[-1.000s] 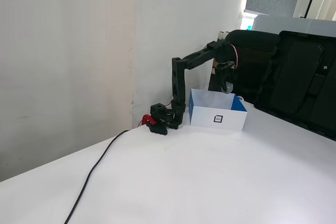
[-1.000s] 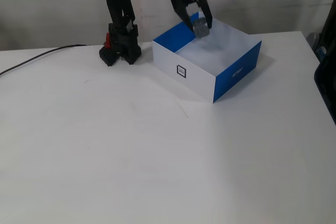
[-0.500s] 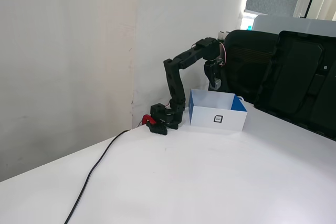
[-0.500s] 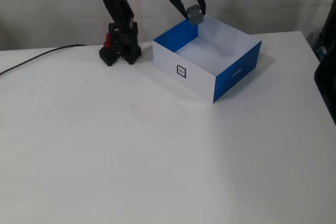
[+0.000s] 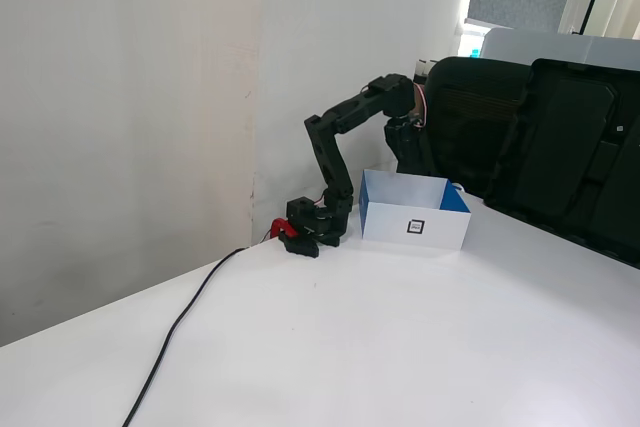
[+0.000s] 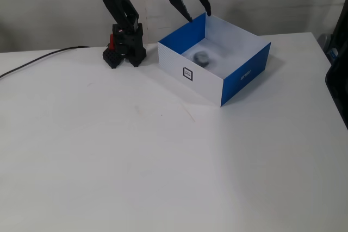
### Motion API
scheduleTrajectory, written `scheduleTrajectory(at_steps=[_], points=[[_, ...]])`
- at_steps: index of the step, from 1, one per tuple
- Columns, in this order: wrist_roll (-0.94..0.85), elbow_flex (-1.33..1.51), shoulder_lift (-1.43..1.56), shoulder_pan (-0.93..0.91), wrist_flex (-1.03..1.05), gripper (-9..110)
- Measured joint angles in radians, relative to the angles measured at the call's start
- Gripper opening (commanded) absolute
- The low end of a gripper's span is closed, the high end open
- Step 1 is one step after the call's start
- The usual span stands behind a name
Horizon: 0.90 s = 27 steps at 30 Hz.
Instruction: Grasp the gray block and put it in the box.
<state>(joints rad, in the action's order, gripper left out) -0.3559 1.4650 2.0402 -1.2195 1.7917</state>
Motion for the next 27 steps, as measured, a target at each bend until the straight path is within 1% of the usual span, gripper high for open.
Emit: scheduleTrajectory(at_steps=[5,11,15,19,27], points=[[0.000,0.000,0.000,0.054,-0.034,18],[0.000,0.008,0.006,0.186,-0.078,6],[0.000,0.038,0.052,0.267,-0.110,1],[0.000,0.081,0.109,0.344,-0.137,0],[0.020,0.291,0.305,0.584,-0.252,0]])
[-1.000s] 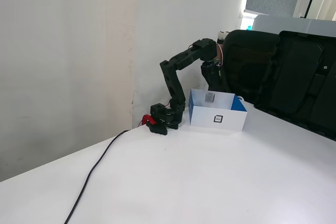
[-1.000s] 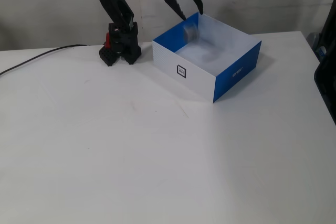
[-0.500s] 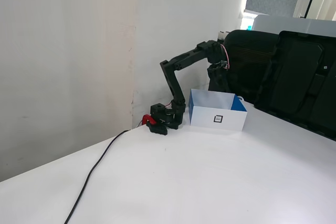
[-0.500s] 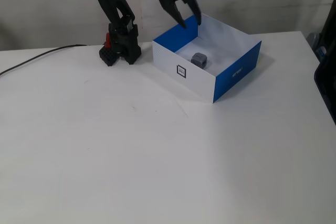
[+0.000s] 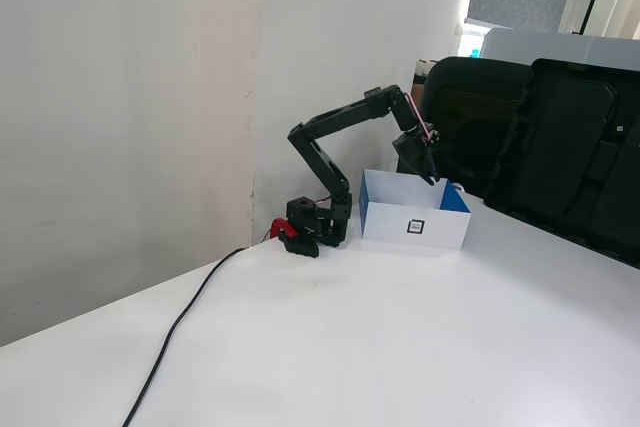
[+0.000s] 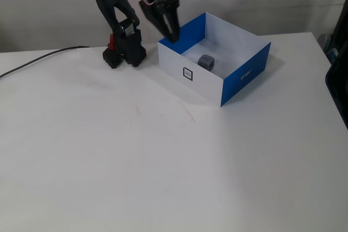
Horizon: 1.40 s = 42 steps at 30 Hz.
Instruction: Grasp the gray block and put it in the box.
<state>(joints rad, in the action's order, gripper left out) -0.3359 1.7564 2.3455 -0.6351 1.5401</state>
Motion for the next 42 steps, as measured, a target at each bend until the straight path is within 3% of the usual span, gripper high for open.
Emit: scheduleTrajectory(at_steps=[12,28,42], points=[[0.000,0.425,0.377,0.314,-0.130,0],[-0.046,0.761,0.744,0.396,-0.166,0],[-0.167,0.942,0.790,0.497,-0.468,0]])
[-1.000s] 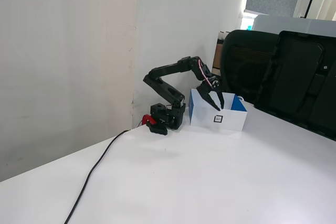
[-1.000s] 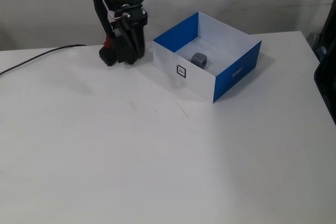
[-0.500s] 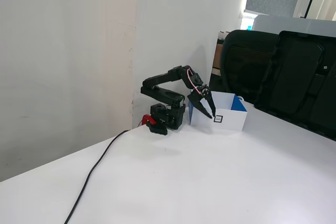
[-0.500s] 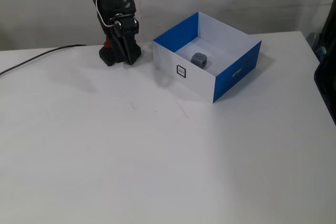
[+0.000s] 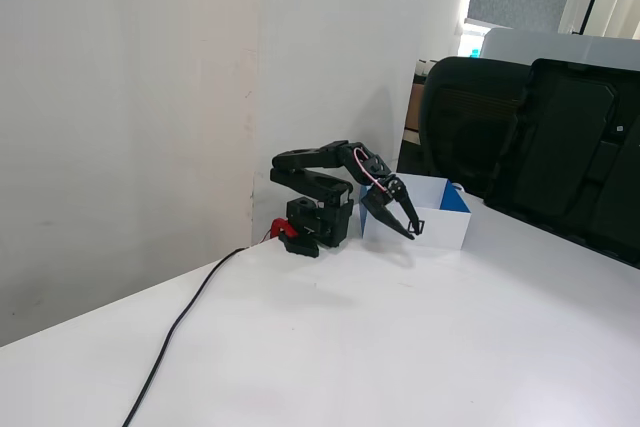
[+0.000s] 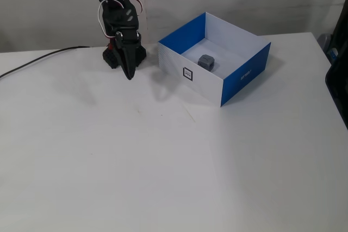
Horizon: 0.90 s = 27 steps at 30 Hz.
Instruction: Grasp the gray block and put it in the box.
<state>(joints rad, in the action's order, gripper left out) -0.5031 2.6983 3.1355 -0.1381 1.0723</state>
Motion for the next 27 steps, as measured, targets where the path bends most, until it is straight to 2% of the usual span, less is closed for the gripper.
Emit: scheduleTrajectory(at_steps=[9,14,27], points=[[0.003,0.186,0.018,0.089,-0.118,0],[0.072,0.256,0.018,0.169,-0.170,0],[0.272,0.276,0.049,0.193,-0.106,2]])
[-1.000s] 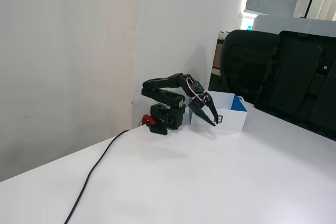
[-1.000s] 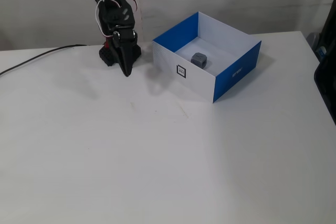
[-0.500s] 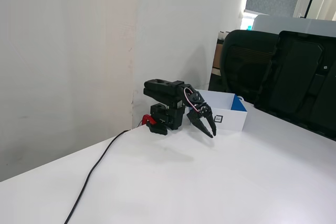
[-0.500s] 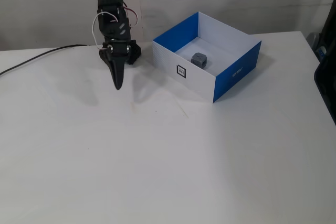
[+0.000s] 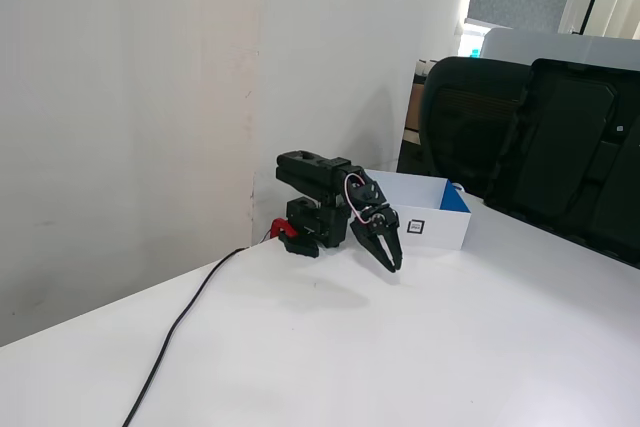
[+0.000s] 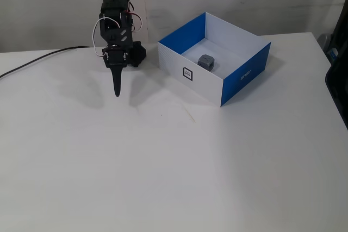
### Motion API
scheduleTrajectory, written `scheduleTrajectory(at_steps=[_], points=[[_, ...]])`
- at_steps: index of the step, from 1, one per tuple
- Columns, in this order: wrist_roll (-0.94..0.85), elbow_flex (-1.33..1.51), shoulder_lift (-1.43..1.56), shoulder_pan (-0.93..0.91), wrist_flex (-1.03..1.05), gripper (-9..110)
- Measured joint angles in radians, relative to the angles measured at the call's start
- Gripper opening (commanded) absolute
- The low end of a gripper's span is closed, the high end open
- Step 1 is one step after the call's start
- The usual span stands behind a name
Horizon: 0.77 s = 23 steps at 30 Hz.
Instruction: Grasp the gray block and put it in the box.
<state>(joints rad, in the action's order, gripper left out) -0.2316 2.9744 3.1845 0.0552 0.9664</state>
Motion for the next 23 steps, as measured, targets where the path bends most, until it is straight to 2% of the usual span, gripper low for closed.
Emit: scheduleTrajectory(at_steps=[5,23], points=[[0.057,0.077,0.161,-0.028,0.043,1],[0.109,0.120,0.193,-0.071,0.052,0]])
